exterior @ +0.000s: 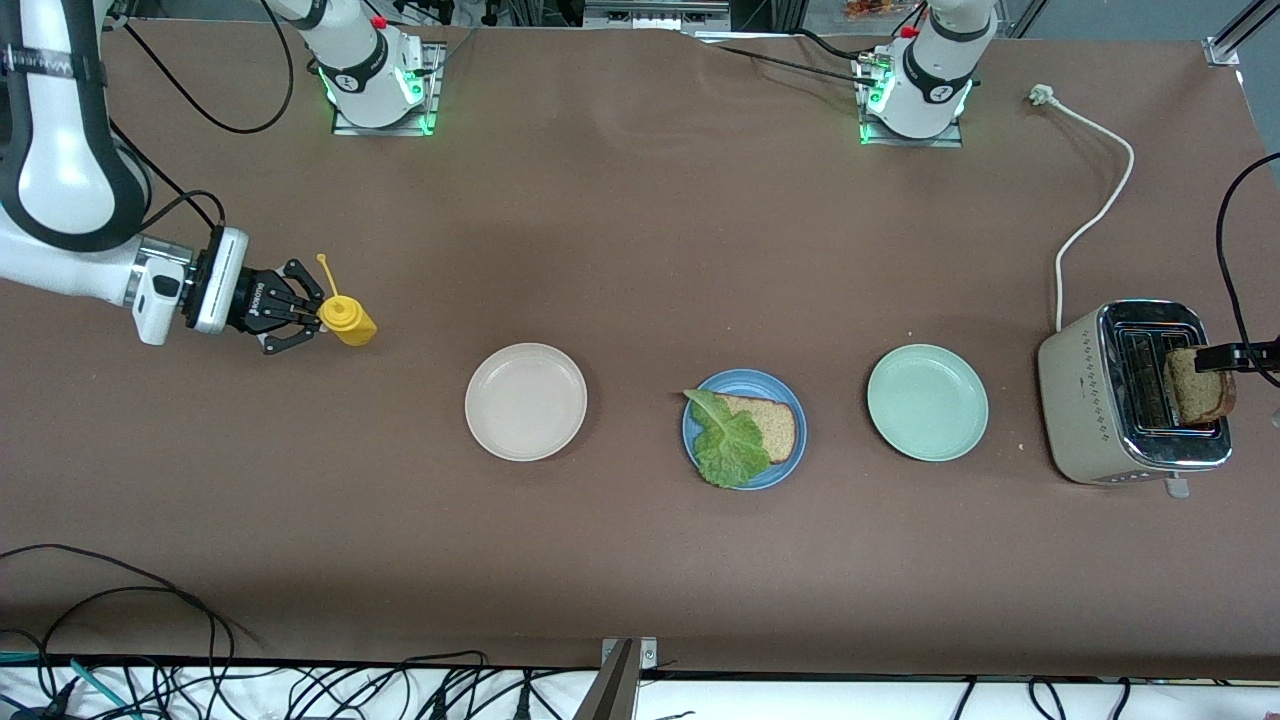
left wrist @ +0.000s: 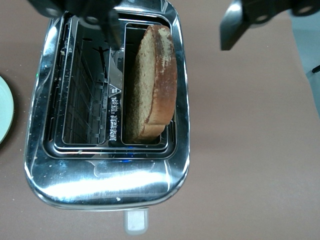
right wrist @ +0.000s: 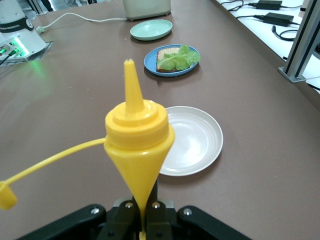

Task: Make sandwich in blue plate with both arms
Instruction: 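Carry the mustard bottle back beside the white plate, then set the mustard bottle upright while the left gripper grasps the toaster bread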

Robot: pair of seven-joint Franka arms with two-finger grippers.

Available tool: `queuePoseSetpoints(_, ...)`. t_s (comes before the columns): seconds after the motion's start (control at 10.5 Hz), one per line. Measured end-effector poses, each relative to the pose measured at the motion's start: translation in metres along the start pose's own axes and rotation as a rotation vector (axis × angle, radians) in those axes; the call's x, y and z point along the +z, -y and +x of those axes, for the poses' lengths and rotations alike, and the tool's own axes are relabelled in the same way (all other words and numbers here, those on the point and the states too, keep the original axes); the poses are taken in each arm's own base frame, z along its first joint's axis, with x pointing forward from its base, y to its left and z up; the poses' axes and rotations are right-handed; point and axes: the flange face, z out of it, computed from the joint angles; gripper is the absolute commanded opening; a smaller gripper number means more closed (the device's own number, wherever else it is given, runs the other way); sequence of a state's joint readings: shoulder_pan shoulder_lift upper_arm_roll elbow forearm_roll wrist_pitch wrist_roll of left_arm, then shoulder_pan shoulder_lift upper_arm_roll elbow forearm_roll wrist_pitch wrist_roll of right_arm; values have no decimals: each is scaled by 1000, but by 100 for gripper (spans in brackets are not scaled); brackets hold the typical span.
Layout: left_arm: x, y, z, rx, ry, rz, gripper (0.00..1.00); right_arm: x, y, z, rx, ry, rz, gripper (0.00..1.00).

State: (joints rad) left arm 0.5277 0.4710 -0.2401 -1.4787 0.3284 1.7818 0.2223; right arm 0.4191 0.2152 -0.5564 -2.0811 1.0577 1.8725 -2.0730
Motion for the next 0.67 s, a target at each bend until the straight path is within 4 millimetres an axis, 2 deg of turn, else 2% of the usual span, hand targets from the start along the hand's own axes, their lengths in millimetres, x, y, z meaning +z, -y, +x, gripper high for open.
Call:
queuePoseSetpoints(0.1,0,-1,0,1,0,0,51,4,-2,-13,-14,-23,9,0)
queuePoseSetpoints(0.19,0,-1,0,3,-1,0,57,7,-3,-26,-24,-50,18,0)
queuePoseSetpoints(0.29,0,-1,0,3,0,-1,77,10,-3,-40,-28,-74,28,0)
queuePoseSetpoints(0.38,1,-1,1,3,1,-1,90,13,-4,-54,-31,-98,35,0)
queuePoseSetpoints(0.48,4,1,1,1,2,-3,90,18,-4,-66,-40,-123,40,0)
queuePoseSetpoints(0.57,8,5,2,-3,-2,-5,81,24,-6,-77,-57,-152,44,0)
queuePoseSetpoints(0.67,12,7,3,-6,-7,-7,62,30,-9,-86,-71,-171,55,0)
